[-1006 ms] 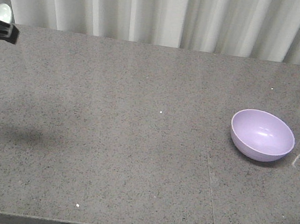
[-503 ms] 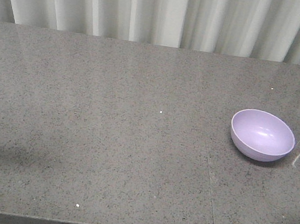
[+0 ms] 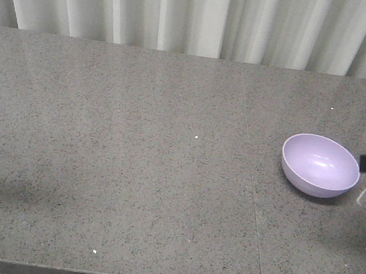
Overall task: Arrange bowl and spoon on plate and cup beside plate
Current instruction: 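Lower the right gripper onto the lavender bowl rim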
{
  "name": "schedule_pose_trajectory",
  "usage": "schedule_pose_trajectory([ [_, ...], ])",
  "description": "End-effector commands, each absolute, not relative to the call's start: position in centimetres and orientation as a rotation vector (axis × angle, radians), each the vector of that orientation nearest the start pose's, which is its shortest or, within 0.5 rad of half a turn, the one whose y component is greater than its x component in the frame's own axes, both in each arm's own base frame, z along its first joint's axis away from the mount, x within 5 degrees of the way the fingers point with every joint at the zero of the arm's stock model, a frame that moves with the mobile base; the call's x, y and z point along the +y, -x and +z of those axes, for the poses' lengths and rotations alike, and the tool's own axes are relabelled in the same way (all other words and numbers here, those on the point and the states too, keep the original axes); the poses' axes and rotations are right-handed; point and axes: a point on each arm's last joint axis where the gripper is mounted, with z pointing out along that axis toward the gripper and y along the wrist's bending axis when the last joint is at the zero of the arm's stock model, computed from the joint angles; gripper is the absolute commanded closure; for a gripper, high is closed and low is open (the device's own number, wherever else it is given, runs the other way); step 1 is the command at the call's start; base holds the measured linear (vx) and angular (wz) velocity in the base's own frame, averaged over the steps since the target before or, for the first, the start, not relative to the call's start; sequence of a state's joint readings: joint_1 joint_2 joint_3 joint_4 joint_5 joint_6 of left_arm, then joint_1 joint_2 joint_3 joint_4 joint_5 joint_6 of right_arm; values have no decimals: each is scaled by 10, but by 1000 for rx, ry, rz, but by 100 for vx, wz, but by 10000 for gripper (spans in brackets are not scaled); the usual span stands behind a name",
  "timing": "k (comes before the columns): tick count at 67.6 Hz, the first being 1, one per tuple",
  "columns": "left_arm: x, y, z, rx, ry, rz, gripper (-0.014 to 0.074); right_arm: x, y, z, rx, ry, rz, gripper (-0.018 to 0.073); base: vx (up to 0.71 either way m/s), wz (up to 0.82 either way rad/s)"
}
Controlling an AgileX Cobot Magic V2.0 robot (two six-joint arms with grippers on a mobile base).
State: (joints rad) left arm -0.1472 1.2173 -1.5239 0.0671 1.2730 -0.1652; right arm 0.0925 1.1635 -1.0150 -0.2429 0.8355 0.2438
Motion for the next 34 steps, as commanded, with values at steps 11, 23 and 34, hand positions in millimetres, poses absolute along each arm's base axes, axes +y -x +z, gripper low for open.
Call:
schedule_pose_trajectory([
  [11,-27,-212,462,2353,19,-74,604,6,-282,351,2368,-19,-188,32,0,0],
  [23,-27,-212,462,2356,19,-73,603,3,-311,334,2425,-21,-200,32,0,0],
  [34,-27,-212,462,2357,19,-73,604,-18,-328,319,2456,-76,-148,32,0,0],
])
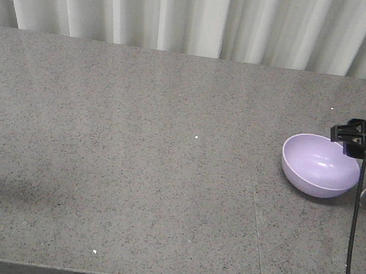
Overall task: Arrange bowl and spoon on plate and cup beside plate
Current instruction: 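Lower the right gripper onto the lavender bowl rim, then grip the lavender bowl rim with the right gripper and lift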
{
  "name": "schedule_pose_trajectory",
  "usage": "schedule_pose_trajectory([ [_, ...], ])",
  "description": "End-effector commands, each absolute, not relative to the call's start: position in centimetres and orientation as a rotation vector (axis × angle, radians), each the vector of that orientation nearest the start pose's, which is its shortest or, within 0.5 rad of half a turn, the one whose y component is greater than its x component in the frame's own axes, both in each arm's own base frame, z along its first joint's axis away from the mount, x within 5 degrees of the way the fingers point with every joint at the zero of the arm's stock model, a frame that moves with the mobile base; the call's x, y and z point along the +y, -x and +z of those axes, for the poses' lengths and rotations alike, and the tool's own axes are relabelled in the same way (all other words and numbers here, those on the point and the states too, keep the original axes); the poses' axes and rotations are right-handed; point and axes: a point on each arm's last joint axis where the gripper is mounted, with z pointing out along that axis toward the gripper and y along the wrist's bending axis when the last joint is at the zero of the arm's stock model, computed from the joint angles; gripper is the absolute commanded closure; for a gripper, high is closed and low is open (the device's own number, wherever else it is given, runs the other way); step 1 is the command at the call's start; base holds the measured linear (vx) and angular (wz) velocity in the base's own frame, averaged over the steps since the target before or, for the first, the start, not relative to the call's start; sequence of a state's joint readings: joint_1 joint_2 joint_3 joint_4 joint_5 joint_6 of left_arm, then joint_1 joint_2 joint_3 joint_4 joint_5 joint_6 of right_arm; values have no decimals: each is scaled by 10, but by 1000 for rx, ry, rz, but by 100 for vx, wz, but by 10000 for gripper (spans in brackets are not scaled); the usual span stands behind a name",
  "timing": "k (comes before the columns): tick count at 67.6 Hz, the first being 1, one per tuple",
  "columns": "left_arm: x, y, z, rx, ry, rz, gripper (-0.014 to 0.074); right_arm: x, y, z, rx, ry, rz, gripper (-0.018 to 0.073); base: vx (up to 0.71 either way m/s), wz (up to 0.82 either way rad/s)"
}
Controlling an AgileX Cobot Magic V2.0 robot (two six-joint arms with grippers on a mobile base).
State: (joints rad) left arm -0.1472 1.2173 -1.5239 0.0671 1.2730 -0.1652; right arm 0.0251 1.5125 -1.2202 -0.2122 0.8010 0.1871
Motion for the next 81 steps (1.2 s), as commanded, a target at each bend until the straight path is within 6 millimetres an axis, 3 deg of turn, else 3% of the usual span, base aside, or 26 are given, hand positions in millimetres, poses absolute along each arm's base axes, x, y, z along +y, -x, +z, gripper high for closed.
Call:
schedule_pose_trajectory([
  [1,-27,-212,462,2357,19,-73,604,-20,-329,318,2456,-76,-139,32,0,0],
  [18,-27,-212,462,2356,19,-73,603,-33,-343,299,2467,-63,17,32,0,0],
  [50,-27,-212,462,2356,19,-73,603,-36,-365,253,2571,-59,23,73,0,0],
  [61,-27,-212,462,2356,19,-73,603,-36,-366,250,2576,-60,24,215,0,0],
  [76,-27,-212,462,2356,19,-73,603,-37,-366,250,2579,-55,19,568,0,0],
  [81,-27,-212,462,2356,19,-73,603,-37,-366,250,2579,-55,19,573,0,0],
])
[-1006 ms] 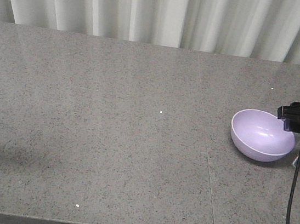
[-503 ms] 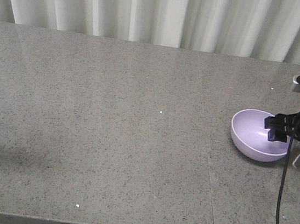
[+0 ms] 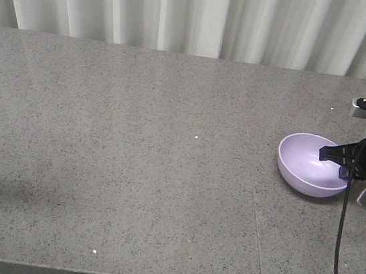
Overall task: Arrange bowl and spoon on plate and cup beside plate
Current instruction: 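Grip the lavender bowl rim with the right gripper and lift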
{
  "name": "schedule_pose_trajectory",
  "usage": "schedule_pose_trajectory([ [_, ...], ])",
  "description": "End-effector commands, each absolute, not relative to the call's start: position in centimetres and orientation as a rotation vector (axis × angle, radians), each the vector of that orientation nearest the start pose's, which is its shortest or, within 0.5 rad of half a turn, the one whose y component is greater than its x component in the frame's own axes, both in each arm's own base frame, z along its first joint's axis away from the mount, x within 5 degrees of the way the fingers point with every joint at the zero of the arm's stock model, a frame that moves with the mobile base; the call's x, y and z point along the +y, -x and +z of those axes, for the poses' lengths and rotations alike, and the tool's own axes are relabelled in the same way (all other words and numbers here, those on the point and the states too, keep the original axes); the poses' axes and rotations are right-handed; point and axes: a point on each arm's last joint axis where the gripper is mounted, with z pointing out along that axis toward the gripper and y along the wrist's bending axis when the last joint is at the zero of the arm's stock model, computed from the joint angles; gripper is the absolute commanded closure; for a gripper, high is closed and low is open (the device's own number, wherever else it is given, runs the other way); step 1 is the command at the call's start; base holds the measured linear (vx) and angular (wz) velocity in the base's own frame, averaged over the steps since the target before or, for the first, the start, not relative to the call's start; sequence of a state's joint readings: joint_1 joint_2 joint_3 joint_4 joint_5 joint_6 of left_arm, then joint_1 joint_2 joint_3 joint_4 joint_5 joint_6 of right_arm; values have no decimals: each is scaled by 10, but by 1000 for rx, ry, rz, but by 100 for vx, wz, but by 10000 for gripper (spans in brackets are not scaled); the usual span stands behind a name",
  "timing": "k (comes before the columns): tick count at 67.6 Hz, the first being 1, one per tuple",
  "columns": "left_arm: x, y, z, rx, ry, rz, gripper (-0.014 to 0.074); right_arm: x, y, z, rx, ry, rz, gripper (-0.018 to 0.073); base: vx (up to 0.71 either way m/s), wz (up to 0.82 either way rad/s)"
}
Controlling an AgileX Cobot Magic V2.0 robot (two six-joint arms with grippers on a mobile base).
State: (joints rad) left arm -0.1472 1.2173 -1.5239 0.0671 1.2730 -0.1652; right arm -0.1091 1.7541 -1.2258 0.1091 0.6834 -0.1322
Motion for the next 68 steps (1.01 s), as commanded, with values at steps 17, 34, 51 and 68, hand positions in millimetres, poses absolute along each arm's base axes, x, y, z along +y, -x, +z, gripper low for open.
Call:
schedule_pose_trajectory([
  [17,-27,-212,462,2356,19,-73,603,-34,-354,271,2561,-45,22,567,0,0],
  [34,-27,-212,462,2356,19,-73,603,-27,-306,342,2422,-24,10,566,0,0],
  [51,-27,-212,462,2356,19,-73,603,-18,-233,403,2306,0,2,566,0,0],
  [68,-27,-212,462,2356,19,-73,603,-11,-172,434,2224,19,-7,566,0,0],
])
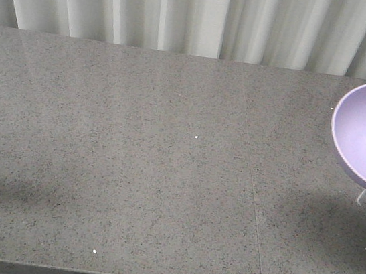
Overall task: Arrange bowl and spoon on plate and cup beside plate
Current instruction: 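Grip the lavender bowl rim with the right gripper and lift, then drive the base to the counter with the pale blue plate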
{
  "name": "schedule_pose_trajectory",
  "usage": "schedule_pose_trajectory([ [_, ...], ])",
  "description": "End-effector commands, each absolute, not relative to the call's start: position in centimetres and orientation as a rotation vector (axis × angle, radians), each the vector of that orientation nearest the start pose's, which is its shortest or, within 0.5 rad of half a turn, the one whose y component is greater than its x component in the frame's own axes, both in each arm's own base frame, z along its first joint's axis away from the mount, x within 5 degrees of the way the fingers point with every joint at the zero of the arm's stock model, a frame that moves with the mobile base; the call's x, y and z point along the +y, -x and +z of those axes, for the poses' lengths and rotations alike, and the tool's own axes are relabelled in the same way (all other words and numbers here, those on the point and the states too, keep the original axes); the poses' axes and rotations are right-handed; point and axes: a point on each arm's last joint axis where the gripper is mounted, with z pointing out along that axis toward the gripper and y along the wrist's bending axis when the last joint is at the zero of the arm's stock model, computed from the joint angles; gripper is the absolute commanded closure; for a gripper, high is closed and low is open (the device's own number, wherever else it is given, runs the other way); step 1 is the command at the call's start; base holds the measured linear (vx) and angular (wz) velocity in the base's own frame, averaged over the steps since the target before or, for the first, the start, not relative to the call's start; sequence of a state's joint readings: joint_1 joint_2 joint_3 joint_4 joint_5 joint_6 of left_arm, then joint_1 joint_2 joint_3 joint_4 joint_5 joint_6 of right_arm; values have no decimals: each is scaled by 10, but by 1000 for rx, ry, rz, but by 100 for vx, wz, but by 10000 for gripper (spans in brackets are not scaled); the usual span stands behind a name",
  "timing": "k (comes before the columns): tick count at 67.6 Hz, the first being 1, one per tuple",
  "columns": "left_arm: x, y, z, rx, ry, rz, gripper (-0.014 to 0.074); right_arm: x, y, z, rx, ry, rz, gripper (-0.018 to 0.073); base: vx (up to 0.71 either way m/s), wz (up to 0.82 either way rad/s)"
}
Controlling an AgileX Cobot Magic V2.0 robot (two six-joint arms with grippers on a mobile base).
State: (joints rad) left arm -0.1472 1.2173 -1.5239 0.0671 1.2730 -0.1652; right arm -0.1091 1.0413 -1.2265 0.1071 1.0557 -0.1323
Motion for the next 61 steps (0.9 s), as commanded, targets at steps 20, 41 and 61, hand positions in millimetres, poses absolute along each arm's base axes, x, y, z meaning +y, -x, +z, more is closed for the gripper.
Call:
schedule_pose_trajectory([
  [20,-27,-212,462,2356,19,-73,603,-9,-153,445,2142,21,-18,566,0,0],
  [41,-27,-212,462,2356,19,-73,603,-9,-152,445,2144,21,-17,566,0,0],
  [61,-27,-212,462,2356,19,-73,603,-9,-152,445,2144,21,-17,566,0,0],
])
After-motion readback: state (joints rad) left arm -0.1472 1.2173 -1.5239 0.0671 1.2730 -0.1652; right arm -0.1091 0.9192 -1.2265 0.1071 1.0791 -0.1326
